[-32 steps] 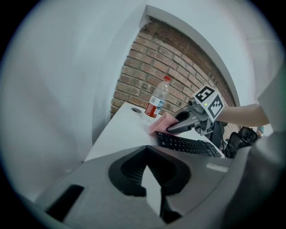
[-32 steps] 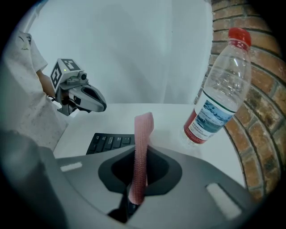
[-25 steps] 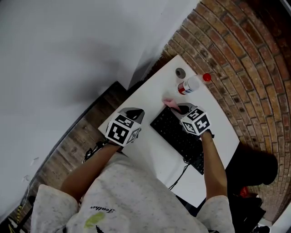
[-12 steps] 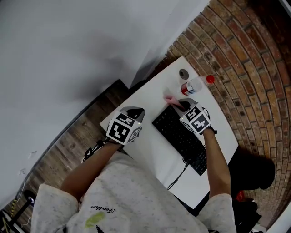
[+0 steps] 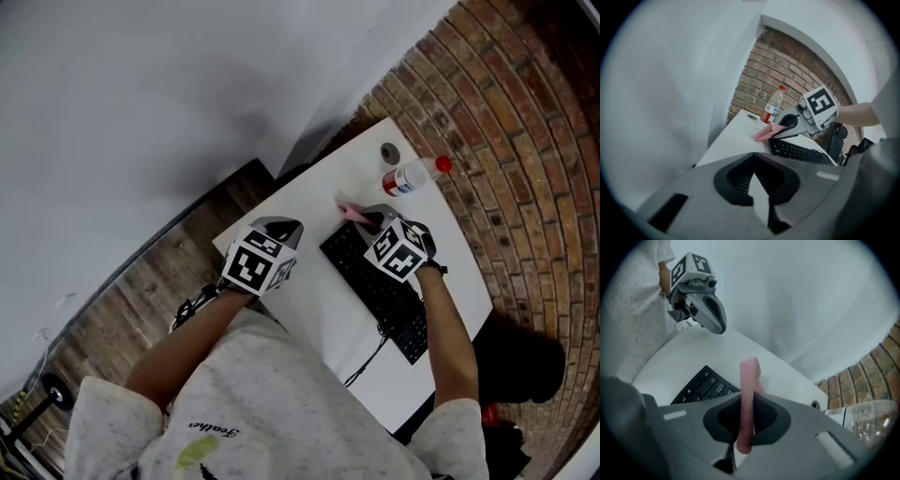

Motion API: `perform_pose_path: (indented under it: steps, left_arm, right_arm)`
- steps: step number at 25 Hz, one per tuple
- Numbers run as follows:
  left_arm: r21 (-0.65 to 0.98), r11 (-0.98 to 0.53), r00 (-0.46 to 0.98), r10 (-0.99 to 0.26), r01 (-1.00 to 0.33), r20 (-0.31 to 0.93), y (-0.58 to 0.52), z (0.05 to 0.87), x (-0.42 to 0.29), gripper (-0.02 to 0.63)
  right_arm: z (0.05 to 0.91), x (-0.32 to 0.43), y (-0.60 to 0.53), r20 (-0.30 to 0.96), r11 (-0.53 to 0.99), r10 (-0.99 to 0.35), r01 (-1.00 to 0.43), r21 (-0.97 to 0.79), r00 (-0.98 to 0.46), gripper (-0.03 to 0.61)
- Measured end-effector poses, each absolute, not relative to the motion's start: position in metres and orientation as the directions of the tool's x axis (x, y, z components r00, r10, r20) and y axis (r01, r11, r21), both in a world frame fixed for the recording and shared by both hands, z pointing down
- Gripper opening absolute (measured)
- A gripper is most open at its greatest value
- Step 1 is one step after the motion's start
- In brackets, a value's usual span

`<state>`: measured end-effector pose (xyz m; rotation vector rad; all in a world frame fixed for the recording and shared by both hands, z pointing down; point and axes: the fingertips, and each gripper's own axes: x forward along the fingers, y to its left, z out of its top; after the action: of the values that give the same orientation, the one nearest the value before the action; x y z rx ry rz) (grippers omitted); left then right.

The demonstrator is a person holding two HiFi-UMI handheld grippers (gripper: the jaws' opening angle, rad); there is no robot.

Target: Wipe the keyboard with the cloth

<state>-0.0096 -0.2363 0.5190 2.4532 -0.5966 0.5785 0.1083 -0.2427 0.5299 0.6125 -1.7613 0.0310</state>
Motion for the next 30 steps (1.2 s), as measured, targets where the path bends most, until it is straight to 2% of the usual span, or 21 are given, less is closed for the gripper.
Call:
perform_pose_path:
  steps: [17, 30]
  left_arm:
    - [0.392, -0.709, 0.778, -0.357, -0.586, 0.517, -0.213, 0.518, -0.021, -0.008]
    - [0.396, -0.659, 0.750, -0.421, -0.640, 0.510, -0.195, 0.515, -0.042, -0.008]
  right_arm:
    - [0.539, 0.081, -0.218, 0.927, 0.923, -0.342, -0.240, 0.301, -0.153, 0.021]
    - [0.544, 0.048, -0.197, 0.935, 0.951, -0.293, -0.158, 0.264, -0.200, 0.021]
